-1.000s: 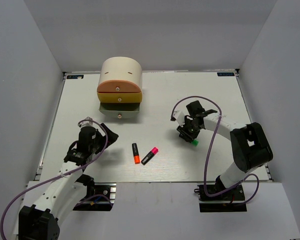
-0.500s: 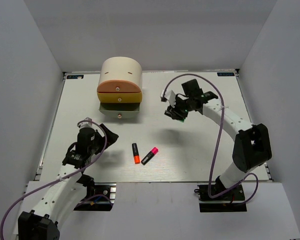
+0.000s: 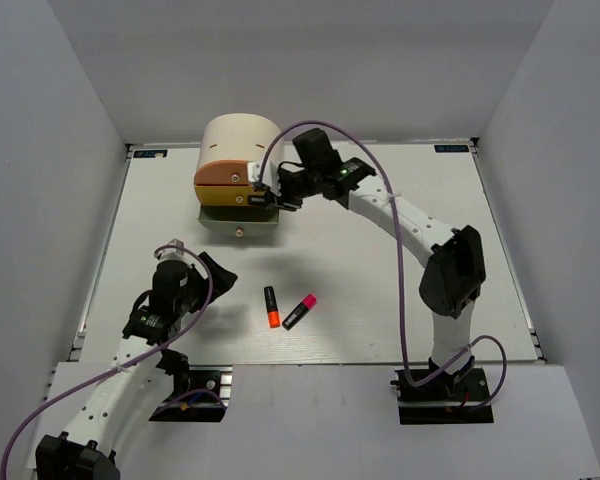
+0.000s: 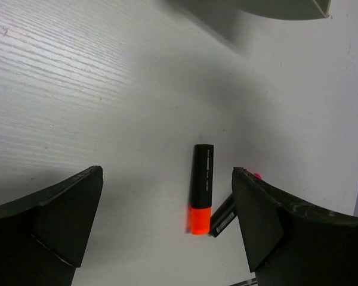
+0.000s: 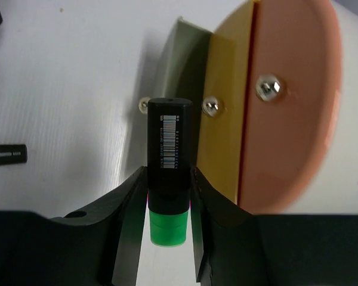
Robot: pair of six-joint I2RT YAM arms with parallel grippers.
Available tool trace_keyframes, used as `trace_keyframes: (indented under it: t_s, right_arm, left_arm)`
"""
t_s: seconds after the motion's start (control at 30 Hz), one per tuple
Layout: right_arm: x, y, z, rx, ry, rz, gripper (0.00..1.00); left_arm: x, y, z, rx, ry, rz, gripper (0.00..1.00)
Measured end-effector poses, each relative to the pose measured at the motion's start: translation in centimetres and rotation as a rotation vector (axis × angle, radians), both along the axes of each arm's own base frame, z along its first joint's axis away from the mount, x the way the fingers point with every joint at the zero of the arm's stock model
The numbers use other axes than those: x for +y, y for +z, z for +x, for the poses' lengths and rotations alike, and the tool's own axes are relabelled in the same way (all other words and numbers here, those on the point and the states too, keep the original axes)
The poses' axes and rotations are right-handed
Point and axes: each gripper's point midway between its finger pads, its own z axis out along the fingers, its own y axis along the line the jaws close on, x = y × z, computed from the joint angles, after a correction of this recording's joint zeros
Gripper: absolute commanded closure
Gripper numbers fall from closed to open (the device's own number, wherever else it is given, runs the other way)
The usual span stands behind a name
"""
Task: Sort the stationery into containers
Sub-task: Place the pen in the drawer.
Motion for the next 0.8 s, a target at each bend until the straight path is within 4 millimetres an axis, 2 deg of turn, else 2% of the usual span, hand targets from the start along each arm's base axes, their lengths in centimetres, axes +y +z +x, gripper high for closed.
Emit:
trace_keyframes:
  t_s: [0.17, 0.33, 0.5, 0.7, 0.8]
  right_arm:
    - [3.7, -2.6, -1.3, 0.002, 0.074, -0.005, 0.97]
    - [5.6, -3.6, -0.9, -0.026, 0.067, 0.015, 0.97]
    - [6.5, -3.6, 1.3, -0.089, 0.013, 0.045, 0.97]
    - [6.6, -6.7, 2.5, -0.076, -0.018, 0.000, 0.92]
    - [6.6, -7.7, 2.8, -0.074, -0.029, -0.013, 0.85]
  left_arm:
    - [-0.2, -0.3, -0.3, 0.011, -0.014, -0.008, 0.00]
    - [-0.5, -0.1, -0.4, 0.007, -0.025, -0.017, 0.00]
    - [-0.7, -0.1, -0.5, 0.008, -0.036, -0.024, 0.00]
    - [-0.8, -0.1, -0.5, 0.010, -0.043, -0.029, 0.00]
    - [-0.8, 0.0, -0.6, 0.010, -0.045, -0.031, 0.00]
